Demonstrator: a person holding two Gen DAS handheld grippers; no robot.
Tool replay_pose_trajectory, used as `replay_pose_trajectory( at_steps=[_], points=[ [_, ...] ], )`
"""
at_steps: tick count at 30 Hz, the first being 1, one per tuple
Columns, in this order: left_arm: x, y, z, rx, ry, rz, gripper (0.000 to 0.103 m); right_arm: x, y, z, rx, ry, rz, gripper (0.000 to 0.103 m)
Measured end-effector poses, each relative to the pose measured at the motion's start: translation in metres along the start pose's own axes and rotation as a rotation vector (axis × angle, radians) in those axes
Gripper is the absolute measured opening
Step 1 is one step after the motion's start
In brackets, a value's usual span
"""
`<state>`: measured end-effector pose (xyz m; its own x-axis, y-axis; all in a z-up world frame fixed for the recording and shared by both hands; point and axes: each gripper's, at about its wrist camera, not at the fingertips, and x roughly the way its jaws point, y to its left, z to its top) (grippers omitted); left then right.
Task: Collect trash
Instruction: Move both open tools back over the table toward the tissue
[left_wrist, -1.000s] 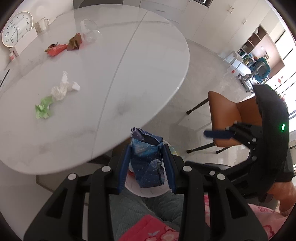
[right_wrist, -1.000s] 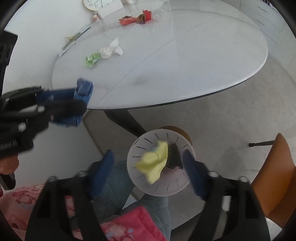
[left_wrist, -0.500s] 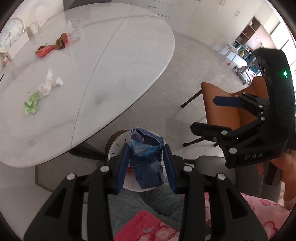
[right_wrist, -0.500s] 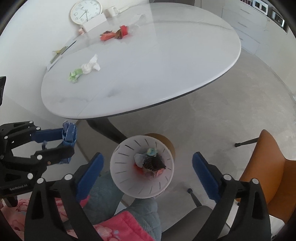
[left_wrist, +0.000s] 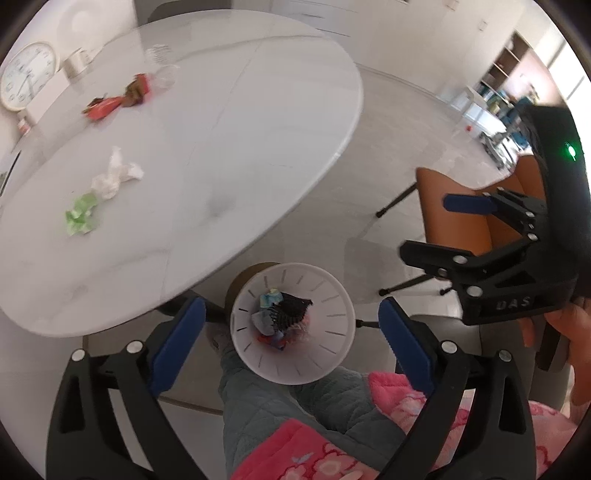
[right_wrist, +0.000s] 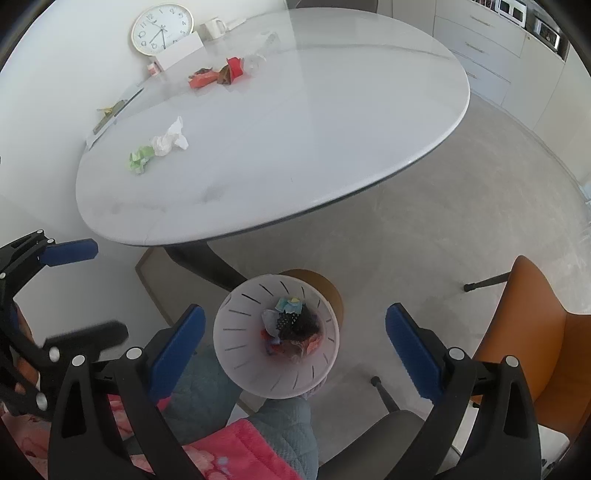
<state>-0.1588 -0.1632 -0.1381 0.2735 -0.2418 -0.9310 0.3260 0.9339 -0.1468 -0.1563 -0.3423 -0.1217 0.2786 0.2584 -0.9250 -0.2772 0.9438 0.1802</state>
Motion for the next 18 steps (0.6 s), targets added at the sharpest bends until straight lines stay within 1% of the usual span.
replay_pose_trajectory(
  at_steps=[4,10,14,18],
  points=[
    [-0.012,0.026,0.007,-0.054,-0.043,0.055,0.091,-0.001,0.006,0.015,-0.004,-0.014,0.019,0.101],
    [-0.028,0.097,0.017,-0.189,-0.103,0.13,0.091,0.005,0.034,0.056,-0.072,-0.04,0.038,0.101],
    [-0.026,0.143,0.022,-0.258,-0.111,0.177,0.091,0.023,0.061,0.092,-0.116,-0.047,0.059,0.101],
    [-0.016,0.184,0.029,-0.311,-0.135,0.2,0.091,0.048,0.088,0.124,-0.152,-0.038,0.078,0.101]
  ],
)
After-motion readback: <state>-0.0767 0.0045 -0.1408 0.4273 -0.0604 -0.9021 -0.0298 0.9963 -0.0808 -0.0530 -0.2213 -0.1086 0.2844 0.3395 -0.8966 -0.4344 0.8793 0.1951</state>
